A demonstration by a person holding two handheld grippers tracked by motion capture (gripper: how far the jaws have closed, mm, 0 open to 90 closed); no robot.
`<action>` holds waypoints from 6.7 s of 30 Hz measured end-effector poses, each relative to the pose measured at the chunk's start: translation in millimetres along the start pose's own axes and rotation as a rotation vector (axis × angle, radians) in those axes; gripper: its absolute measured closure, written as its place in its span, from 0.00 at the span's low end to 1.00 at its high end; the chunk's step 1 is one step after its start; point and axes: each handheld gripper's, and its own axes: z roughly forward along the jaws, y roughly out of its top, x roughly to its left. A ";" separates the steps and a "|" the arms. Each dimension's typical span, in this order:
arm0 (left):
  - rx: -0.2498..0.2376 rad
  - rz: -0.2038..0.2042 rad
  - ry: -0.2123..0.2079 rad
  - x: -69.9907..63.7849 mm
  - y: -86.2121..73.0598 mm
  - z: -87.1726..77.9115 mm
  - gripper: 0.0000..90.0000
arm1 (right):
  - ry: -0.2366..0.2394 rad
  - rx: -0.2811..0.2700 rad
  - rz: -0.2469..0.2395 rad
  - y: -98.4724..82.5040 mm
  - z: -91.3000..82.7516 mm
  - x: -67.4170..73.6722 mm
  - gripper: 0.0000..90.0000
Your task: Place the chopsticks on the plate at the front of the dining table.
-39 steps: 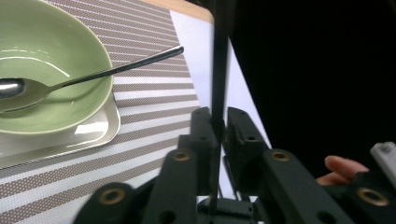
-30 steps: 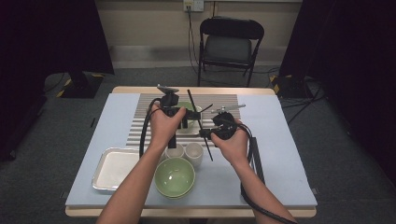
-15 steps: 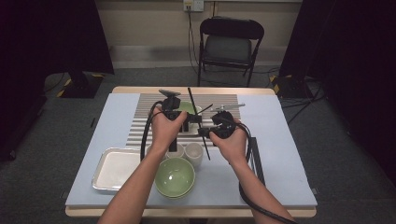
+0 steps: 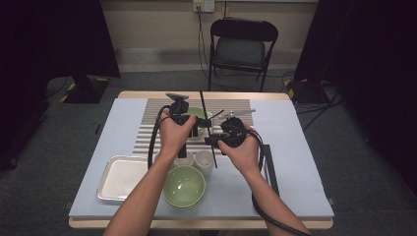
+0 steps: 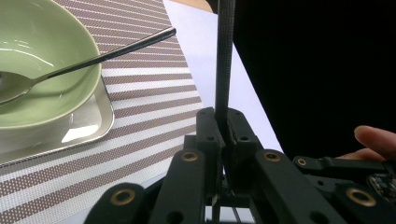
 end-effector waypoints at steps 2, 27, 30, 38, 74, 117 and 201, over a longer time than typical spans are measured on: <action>0.008 -0.006 -0.010 0.8 1.0 1.3 0.96 | 0.000 0.002 -0.005 -0.5 -0.1 0.4 0.78; 0.024 -0.004 0.009 -0.5 3.7 7.1 0.96 | 0.032 0.005 -0.021 0.2 0.5 2.6 0.71; 0.026 -0.007 -0.002 -0.6 4.8 4.7 0.95 | 0.005 -0.003 -0.033 0.2 -0.9 0.8 0.66; 0.026 -0.018 -0.020 -2.7 7.8 -2.1 0.96 | -0.040 -0.029 -0.010 -1.9 -7.3 -9.3 0.49; 0.030 -0.026 0.063 11.6 17.1 -29.2 0.96 | -0.112 -0.025 -0.011 -15.0 -23.3 -38.0 0.31; 0.088 -0.059 0.009 -0.7 13.7 -14.6 0.96 | -0.149 -0.017 0.049 -51.4 -26.2 -71.7 0.27; 0.052 -0.080 0.109 18.9 12.2 -32.3 0.96 | -0.240 0.024 0.090 -103.7 -37.9 -116.6 0.24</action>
